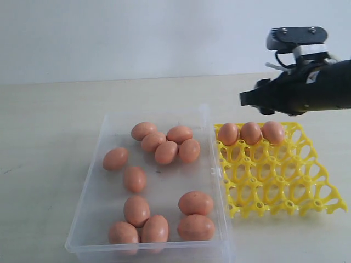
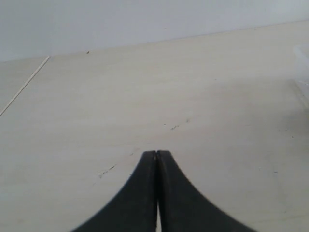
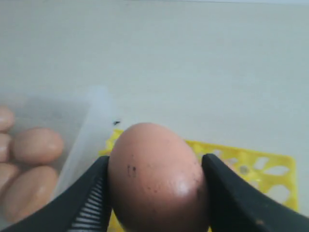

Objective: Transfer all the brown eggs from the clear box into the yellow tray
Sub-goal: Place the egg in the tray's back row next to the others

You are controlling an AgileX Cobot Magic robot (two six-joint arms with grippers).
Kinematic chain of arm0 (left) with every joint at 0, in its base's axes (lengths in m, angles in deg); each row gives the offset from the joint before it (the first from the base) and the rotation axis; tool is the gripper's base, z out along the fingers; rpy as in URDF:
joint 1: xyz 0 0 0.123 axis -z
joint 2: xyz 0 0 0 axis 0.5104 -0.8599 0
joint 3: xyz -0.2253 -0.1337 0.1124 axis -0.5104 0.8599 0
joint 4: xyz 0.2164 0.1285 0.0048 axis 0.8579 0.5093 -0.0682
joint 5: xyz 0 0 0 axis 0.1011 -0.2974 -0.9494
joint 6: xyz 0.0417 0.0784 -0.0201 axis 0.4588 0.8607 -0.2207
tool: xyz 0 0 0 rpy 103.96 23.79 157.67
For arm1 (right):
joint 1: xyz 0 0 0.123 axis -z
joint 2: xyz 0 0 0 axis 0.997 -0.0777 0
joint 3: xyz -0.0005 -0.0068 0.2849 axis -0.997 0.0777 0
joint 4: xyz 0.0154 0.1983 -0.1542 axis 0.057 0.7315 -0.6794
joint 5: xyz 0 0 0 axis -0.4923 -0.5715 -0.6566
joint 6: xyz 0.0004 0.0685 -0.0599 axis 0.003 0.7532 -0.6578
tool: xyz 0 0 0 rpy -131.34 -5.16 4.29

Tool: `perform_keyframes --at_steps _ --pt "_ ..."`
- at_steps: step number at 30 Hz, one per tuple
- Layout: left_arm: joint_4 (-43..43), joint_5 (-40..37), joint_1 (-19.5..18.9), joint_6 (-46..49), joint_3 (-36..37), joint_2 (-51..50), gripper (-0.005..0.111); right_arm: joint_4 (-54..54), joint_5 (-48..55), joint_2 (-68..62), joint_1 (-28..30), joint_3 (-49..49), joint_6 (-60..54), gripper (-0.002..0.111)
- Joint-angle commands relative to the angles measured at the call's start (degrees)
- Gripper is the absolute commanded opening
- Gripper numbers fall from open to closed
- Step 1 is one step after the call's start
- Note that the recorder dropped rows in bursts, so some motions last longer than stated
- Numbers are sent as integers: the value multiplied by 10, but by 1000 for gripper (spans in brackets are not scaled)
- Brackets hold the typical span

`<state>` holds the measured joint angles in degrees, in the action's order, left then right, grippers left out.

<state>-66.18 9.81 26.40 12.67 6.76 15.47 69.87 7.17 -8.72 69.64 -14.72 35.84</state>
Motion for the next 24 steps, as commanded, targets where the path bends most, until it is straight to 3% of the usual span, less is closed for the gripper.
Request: perform_keyframes --at_steps 1,9,22,24 --pt "0 5 3 -2 -2 0 0 -21 -32 -9 60 7 8 0" --pt "0 5 3 -2 -2 0 0 -23 -28 -65 110 4 8 0" --pt "0 5 3 -2 -2 0 0 -34 -19 -142 110 -35 4 0" --pt "0 5 3 -2 -2 0 0 -34 -19 -142 110 -35 4 8"
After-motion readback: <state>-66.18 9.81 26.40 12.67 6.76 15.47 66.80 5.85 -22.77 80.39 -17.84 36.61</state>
